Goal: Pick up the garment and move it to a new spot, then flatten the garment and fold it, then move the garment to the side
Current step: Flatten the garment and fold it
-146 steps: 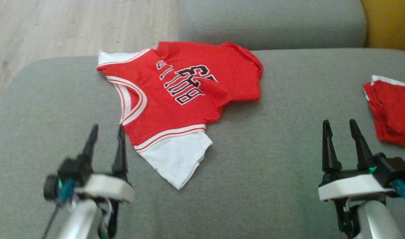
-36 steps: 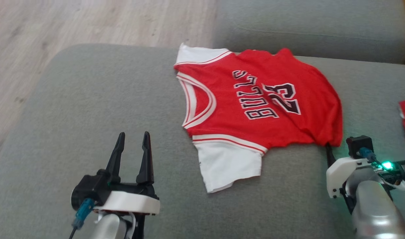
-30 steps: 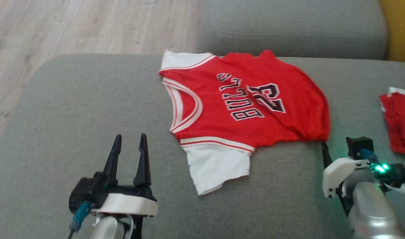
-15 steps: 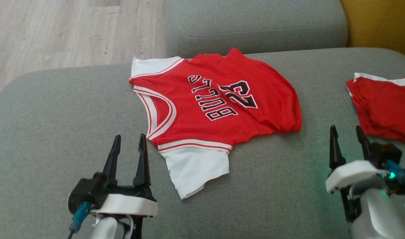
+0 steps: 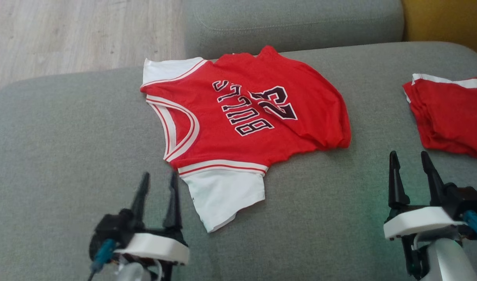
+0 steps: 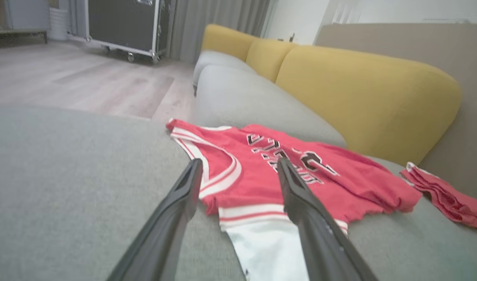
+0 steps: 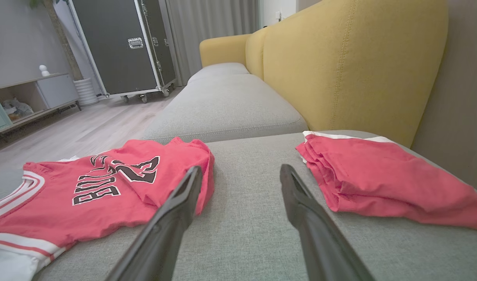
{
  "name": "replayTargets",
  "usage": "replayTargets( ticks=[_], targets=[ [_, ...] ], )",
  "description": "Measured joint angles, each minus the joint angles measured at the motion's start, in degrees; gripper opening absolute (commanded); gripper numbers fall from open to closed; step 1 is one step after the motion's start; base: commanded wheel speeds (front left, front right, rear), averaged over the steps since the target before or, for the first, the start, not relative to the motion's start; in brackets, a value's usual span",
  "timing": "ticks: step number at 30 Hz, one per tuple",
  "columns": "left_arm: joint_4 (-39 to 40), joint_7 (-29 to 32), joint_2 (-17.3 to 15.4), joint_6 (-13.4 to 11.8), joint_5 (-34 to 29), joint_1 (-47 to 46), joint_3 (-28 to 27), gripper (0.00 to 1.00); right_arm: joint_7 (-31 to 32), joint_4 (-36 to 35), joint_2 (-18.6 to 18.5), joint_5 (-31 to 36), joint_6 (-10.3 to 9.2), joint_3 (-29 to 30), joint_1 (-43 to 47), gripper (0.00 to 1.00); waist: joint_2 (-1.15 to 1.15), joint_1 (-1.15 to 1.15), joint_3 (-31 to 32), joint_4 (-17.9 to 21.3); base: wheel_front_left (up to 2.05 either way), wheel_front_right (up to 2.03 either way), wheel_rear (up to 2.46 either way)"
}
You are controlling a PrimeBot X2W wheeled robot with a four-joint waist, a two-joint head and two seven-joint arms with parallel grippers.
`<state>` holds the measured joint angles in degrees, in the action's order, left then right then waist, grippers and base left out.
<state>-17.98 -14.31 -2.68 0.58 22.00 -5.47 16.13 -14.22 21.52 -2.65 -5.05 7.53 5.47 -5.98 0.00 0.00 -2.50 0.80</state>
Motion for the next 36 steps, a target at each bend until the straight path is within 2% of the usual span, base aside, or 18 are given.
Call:
replayTargets(
  ticks=[6,10,22,23,24,28,36],
  targets=[
    [-7.51,9.26,0.0,0.94,1.98,-0.63,5.46,1.0,-0.09,-1.02,0.01,-0.48,0.0,-0.38,-0.01,1.0,0.0,0.0,-1.4,0.61,0.0,0.0,0.0],
    [-10.11,13.41,-0.01,0.45,3.63,-2.02,6.95,1.0,-0.09,-1.09,0.02,-0.51,0.01,-0.86,-0.18,1.0,0.0,0.0,-2.24,1.4,0.0,0.0,0.0],
    [-12.85,18.58,0.0,-0.55,4.77,-5.08,8.84,1.0,-0.14,-1.27,0.02,-0.93,0.01,-0.68,-0.44,1.0,0.0,0.0,-4.0,3.62,0.0,0.0,0.0],
    [-12.84,19.04,0.0,-0.34,4.85,-5.17,9.14,0.33,-0.14,-1.27,0.02,-0.99,0.0,-0.55,-0.44,1.0,0.0,0.0,-4.03,3.63,0.0,0.0,0.0],
    [-12.82,19.29,-0.03,0.0,5.04,-5.28,9.25,0.0,-0.14,-1.27,0.02,-0.99,0.01,-0.44,-0.44,1.0,0.0,0.0,-4.03,3.57,0.0,0.0,0.0],
    [-12.63,19.23,-0.09,1.21,8.32,-5.17,9.13,0.0,-0.14,-1.02,0.01,-0.93,0.01,0.35,-0.46,1.0,0.0,0.01,-3.76,2.88,0.0,0.0,0.0],
    [-9.64,9.33,-0.08,-1.1,8.76,-4.66,5.99,0.0,-0.14,1.98,0.02,0.11,0.01,0.43,-1.42,1.0,0.0,0.0,-2.43,0.51,0.0,0.0,0.0]
  ],
)
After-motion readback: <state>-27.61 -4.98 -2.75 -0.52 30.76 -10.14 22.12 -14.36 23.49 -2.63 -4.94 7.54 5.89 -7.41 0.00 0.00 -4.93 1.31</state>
